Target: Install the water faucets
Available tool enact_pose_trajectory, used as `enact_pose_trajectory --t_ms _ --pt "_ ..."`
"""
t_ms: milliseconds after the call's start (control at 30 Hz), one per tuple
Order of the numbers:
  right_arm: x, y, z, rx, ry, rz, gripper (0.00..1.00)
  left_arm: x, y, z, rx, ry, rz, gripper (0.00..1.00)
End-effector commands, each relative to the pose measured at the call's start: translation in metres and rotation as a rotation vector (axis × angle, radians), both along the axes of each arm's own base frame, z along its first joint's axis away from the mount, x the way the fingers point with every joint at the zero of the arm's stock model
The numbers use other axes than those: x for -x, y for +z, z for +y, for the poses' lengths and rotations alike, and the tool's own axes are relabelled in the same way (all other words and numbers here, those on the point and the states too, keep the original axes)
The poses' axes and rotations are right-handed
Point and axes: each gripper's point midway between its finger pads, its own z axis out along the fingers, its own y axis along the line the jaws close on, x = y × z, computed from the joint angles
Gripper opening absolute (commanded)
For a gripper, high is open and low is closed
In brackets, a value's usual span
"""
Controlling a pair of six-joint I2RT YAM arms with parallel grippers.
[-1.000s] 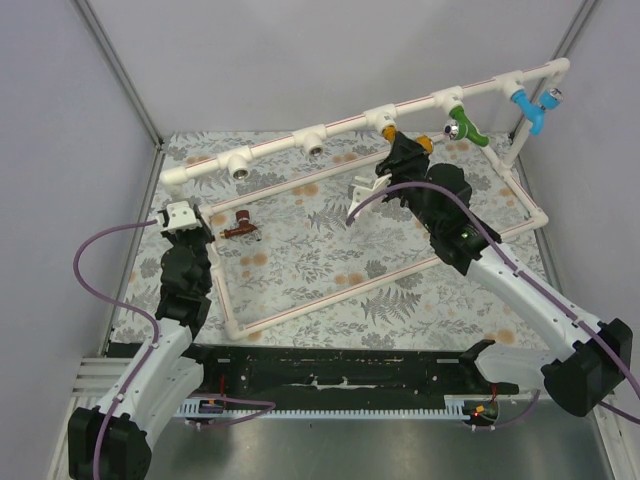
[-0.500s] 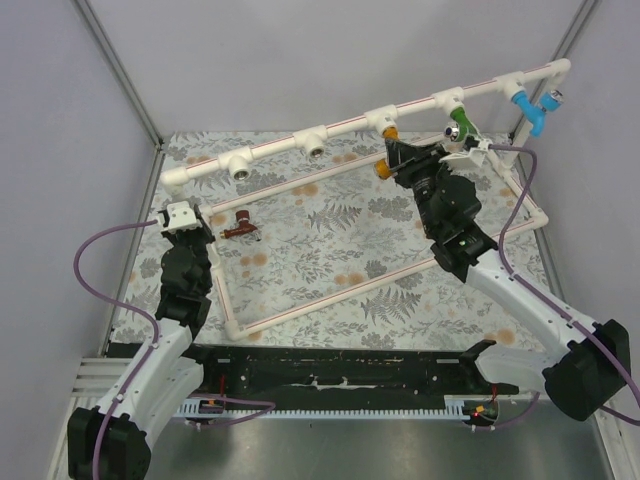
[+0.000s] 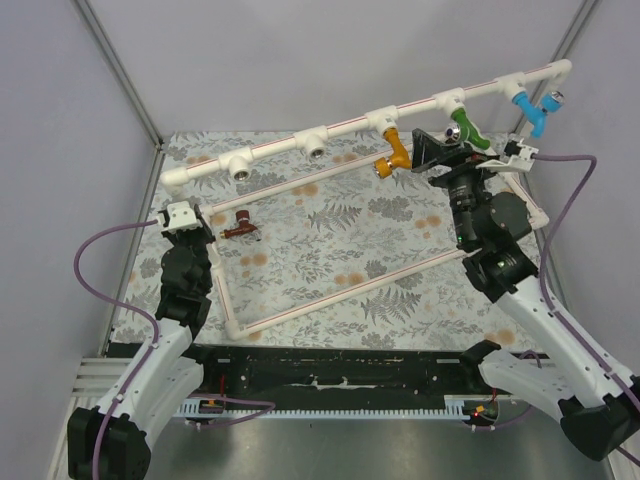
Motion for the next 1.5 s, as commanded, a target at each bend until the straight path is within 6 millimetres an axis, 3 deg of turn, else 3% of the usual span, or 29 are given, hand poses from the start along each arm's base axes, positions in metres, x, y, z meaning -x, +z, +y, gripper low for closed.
enact_pose_trajectory --t_ms 0,100,167,333,567,833,1000,1100,1200,1367,1467 --pt "0.031 0.036 0.0 0.64 -0.002 -0.176 0.98 0.001 0.032 -0.003 0.014 -0.016 -0.092 0.02" --pt "0.048 0.035 0.015 1.07 0.09 -0.276 0.98 0.001 0.032 -0.003 0.015 -0.018 -0.091 0.02" --pt "0.055 0.021 0.017 1.313 0.151 -0.289 0.98 0.001 0.031 -0.003 0.013 -0.019 -0.089 0.02" --pt "0.063 0.006 0.016 1.714 0.191 -0.398 0.98 0.001 0.032 -0.003 0.015 -0.018 -0.091 0.02" --pt "0.055 -0.01 0.036 1.961 0.243 -0.545 0.96 0.0 0.03 -0.003 0.013 -0.016 -0.084 0.02" --pt "0.004 -0.026 0.049 2.192 0.066 -0.494 0.91 0.0 0.03 -0.003 0.013 -0.018 -0.084 0.02" --pt "-0.027 -0.042 0.049 2.253 -0.026 -0.402 0.77 0.0 0.03 -0.003 0.007 -0.014 -0.08 0.02" --pt "-0.037 -0.053 0.051 2.126 -0.022 -0.319 0.64 0.0 0.03 -0.002 0.005 -0.012 -0.082 0.02" --pt "-0.038 -0.047 0.055 1.846 -0.024 -0.249 0.46 0.0 0.03 -0.002 0.007 -0.01 -0.082 0.02" --pt "-0.029 -0.016 0.065 1.043 0.019 -0.142 0.17 0.0 0.03 -0.002 0.006 -0.01 -0.08 0.02" --pt "-0.031 -0.01 0.06 0.589 0.009 -0.082 0.08 0.0 0.031 -0.002 0.008 -0.012 -0.084 0.02"
